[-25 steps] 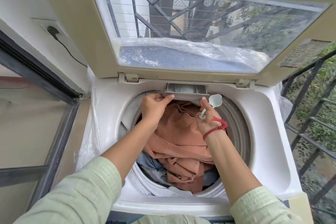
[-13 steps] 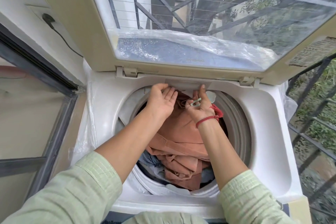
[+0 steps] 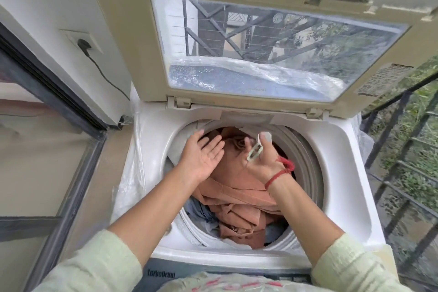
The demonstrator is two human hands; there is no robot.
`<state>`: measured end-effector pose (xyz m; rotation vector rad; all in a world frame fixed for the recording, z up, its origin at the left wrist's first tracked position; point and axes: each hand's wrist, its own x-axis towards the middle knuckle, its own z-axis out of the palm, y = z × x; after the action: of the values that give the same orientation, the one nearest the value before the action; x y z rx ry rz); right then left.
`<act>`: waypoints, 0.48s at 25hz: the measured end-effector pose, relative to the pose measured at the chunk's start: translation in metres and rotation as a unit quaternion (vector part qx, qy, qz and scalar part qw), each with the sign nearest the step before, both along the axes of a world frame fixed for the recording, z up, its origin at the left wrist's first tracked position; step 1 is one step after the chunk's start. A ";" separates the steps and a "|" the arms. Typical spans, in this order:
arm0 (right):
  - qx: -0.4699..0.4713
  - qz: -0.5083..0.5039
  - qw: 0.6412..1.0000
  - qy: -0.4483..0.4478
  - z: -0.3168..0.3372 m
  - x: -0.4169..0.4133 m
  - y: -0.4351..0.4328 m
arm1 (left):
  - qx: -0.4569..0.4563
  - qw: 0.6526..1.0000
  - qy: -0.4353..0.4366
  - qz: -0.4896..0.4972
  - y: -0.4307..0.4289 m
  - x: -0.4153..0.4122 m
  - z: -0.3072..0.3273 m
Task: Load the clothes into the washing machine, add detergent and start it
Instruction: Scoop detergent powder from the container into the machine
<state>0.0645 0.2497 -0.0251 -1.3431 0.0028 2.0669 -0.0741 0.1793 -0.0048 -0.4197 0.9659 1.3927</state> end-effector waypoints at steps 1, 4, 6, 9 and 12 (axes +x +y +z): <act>-0.008 0.038 0.999 -0.002 0.003 0.007 -0.018 | -0.006 0.999 0.020 -0.030 -0.015 -0.001 0.004; -0.041 0.127 0.991 0.014 0.027 0.024 -0.078 | -0.013 0.996 0.071 -0.044 -0.062 -0.011 0.019; -0.017 0.150 0.988 0.020 0.051 0.027 -0.111 | -0.012 0.993 0.116 -0.011 -0.089 -0.021 0.032; 0.066 0.221 0.973 0.003 0.082 0.019 -0.152 | 0.000 0.982 0.190 0.023 -0.128 -0.027 0.051; 0.092 0.314 0.945 0.010 0.097 0.005 -0.184 | 0.017 0.960 0.274 0.054 -0.170 -0.027 0.067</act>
<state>0.0698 0.0658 0.0719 -1.3138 -0.6734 2.5142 -0.1015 0.0095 0.0627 -0.0524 1.3772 1.6649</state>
